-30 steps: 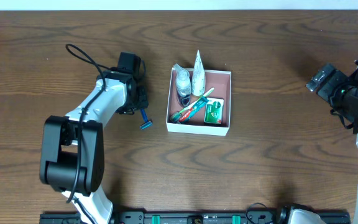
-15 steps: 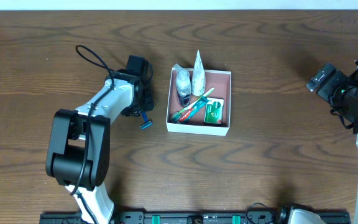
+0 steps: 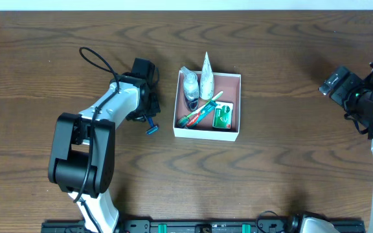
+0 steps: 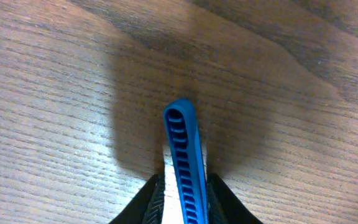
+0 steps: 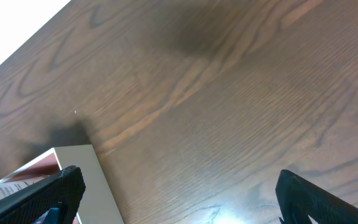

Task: Pack container
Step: 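Grasp the blue razor by its handle with the left gripper, then carry the razor into the box with the left gripper and release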

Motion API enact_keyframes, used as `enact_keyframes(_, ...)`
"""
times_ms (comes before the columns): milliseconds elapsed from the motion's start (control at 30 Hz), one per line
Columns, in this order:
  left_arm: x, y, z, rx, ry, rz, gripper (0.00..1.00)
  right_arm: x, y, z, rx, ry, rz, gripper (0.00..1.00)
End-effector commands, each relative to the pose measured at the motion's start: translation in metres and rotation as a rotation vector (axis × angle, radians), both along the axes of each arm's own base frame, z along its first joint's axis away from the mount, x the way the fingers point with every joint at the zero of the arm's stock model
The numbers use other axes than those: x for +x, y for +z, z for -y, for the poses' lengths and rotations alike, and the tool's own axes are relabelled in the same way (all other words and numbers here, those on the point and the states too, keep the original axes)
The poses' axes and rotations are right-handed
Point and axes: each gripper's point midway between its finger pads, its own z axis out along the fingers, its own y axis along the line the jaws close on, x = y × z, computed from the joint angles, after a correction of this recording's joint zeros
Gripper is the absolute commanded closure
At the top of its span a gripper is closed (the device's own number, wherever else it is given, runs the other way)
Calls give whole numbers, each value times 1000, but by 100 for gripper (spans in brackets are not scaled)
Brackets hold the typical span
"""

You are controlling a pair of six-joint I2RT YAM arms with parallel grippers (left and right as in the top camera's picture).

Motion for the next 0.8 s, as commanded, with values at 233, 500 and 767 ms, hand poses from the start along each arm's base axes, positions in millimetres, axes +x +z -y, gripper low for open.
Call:
enact_keyframes(233, -17, 1, -1, 3, -99, -77, 94, 0, 2, 2, -7, 6, 5, 1)
enact_keyframes(500, -18, 96, 5, -9, -211, 49, 94, 0, 2, 2, -7, 6, 5, 1)
enact_keyframes(767, -40, 204, 71, -36, -721, 398, 94, 0, 2, 2, -7, 6, 5, 1)
